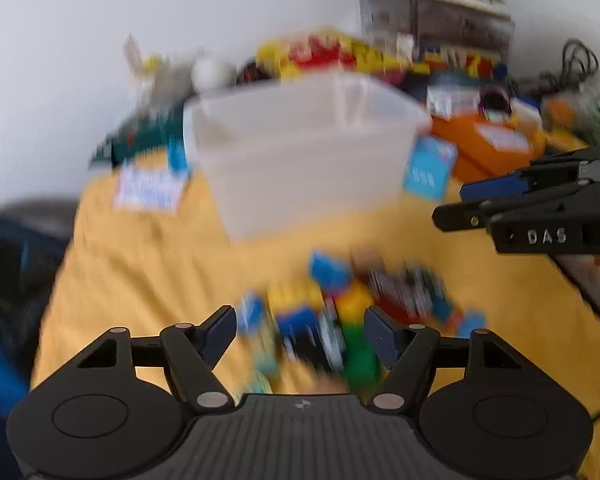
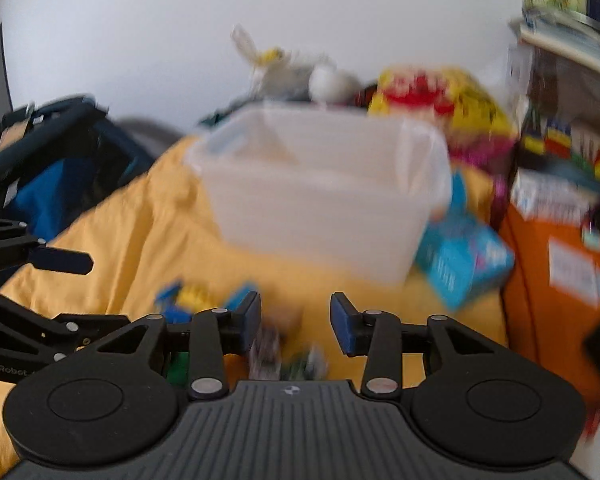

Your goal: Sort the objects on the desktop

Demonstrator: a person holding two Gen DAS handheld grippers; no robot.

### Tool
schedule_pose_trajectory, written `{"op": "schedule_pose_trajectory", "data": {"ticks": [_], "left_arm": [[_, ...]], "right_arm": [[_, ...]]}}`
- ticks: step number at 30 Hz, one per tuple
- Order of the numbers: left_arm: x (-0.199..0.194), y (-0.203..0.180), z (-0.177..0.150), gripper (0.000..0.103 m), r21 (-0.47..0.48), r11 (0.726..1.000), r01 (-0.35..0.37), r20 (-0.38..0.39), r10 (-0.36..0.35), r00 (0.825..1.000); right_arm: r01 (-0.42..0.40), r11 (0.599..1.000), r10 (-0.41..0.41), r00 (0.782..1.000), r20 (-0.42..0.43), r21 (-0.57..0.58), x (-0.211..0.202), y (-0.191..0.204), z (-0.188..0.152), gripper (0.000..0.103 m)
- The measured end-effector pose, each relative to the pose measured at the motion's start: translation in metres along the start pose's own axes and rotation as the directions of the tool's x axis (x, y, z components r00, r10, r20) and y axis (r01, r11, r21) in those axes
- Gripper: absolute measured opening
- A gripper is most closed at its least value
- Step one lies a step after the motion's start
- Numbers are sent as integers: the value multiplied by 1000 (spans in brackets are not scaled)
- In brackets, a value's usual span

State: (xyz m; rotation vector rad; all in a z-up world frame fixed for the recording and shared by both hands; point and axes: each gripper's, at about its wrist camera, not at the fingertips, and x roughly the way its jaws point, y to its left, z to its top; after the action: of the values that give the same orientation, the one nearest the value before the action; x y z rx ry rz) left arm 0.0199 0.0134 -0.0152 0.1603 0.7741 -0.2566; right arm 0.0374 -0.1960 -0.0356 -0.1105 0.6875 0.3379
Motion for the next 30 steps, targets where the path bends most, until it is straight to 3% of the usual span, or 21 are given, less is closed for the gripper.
{"op": "schedule_pose_trajectory", "data": {"ticks": [6, 11, 14, 16, 20, 21, 22, 24, 26, 30], "left_arm": [[-2, -24, -44, 71, -11, 998, 67, -70, -68, 995], [3, -41, -39, 70, -12, 993, 117, -39, -117, 992], [17, -44, -32, 69, -31, 996, 88, -24, -89, 996], [34, -43, -27, 60, -51, 997, 53, -54, -56, 997], [55, -36, -20, 55, -45, 998, 36, -77, -39, 996], [59, -35, -18, 50, -43, 998, 46, -88, -50, 995], [63, -34, -17, 36, -38, 998, 51, -98, -54, 994], [67, -32, -18, 29, -51, 994, 92, -131, -98, 987], [59, -40, -21, 29, 3, 996, 90, -124, -89, 988], [35, -67, -46, 29, 229, 972, 56, -106, -32, 994]], "right_arm": [[-28, 1000, 29, 994, -108, 6, -4, 14, -52, 37], [-50, 999, 49, 987, -155, 0, -19, 21, -75, 37], [-51, 998, 54, 984, -172, 23, -31, 21, -84, 37], [-63, 997, 68, 983, -170, 33, -39, 21, -86, 38], [-67, 997, 70, 987, -143, 25, -52, 26, -89, 38], [-60, 998, 63, 988, -144, 22, -52, 27, -90, 38], [-53, 998, 55, 988, -147, 19, -51, 28, -91, 38], [-46, 999, 48, 988, -145, 18, -52, 25, -92, 38], [-28, 999, 30, 991, -134, 15, -53, 22, -90, 38], [-3, 1000, 2, 992, -125, -4, -49, 14, -84, 38]]}}
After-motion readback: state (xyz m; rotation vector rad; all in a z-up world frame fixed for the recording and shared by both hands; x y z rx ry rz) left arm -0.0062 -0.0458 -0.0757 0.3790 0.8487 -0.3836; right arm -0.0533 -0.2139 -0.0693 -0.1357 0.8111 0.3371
